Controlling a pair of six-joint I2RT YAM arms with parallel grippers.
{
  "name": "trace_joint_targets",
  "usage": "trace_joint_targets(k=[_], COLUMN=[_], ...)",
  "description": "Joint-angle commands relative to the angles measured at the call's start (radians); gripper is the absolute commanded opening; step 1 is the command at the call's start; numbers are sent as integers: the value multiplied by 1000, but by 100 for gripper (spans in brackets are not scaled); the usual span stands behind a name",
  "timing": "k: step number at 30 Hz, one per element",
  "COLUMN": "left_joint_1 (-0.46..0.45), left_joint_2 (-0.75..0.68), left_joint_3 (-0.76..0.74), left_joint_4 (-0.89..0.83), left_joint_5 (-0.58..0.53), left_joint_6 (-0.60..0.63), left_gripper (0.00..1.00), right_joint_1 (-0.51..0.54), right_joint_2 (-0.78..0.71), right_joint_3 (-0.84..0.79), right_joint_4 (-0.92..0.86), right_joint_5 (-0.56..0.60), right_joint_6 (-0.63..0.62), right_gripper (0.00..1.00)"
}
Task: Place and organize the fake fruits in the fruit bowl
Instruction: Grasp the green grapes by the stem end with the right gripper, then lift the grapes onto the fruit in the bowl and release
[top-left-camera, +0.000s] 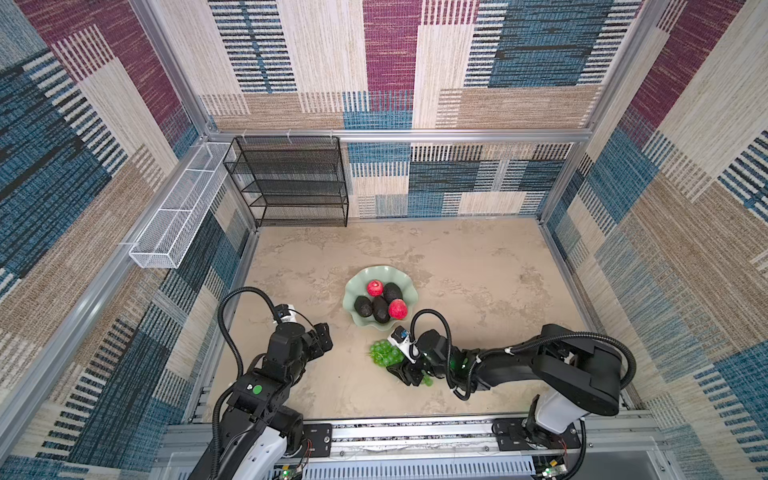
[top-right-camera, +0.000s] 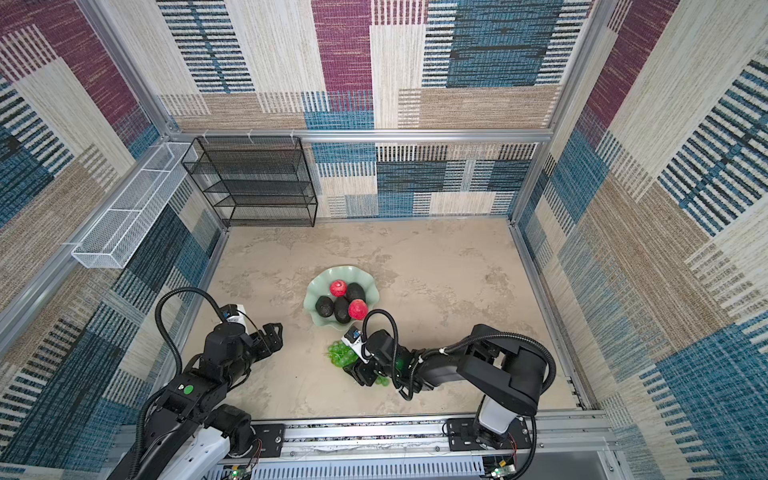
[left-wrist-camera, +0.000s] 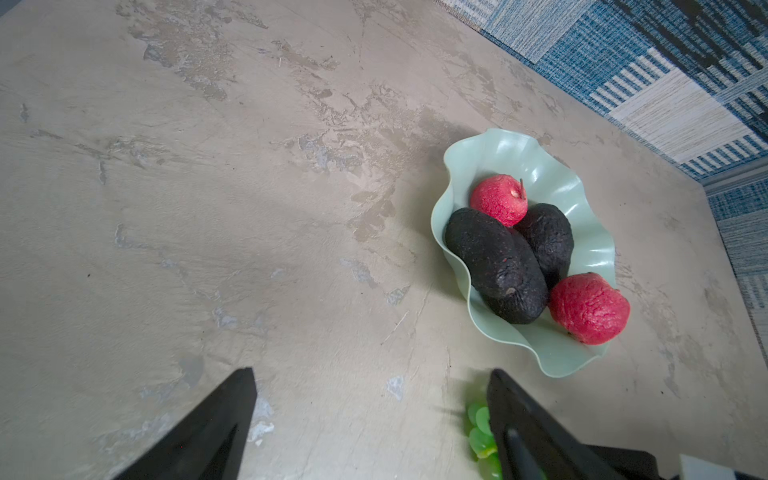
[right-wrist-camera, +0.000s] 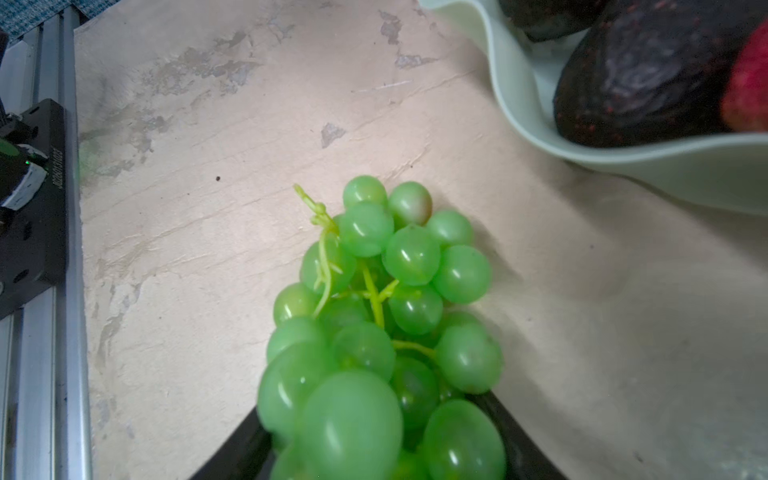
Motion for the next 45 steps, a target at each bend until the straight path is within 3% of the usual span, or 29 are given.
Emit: trace_joint_targets(k=[1,8,16,19,25,30,38,45], left_joint_1=[1,3,4,4,6,8,9,9], left_joint_2=[-2,-1,-1,0,3,-3,-11,11], left_joint_3=[8,9,14,16,27,33,35,38], left_joint_4=[-13,-16,-19,-19,-15,-20,-14,27], left_joint_5=[-15,-18,-29,-36,-44,-46,-54,-53], left_joint_6=[11,15,22,32,45,45,42,45], left_gripper=[90,90,90,90,90,90,90,90], right_joint_1=[1,1,1,-8,-60,-102,-160,-205], right_joint_2=[19,-58,-325,-353,-242,-65,130,225], right_joint_3=[9,-10,61,136,328,494,582,616], right_joint_4=[55,73,-155,-262,-321,-348,-293,-254], right_joint_5=[-6,5,86,134,109,87,47,21], right_joint_6=[8,25,-6,-19,-56,-77,-49,-7], right_gripper=[49,36,34,34,34,34,37,49])
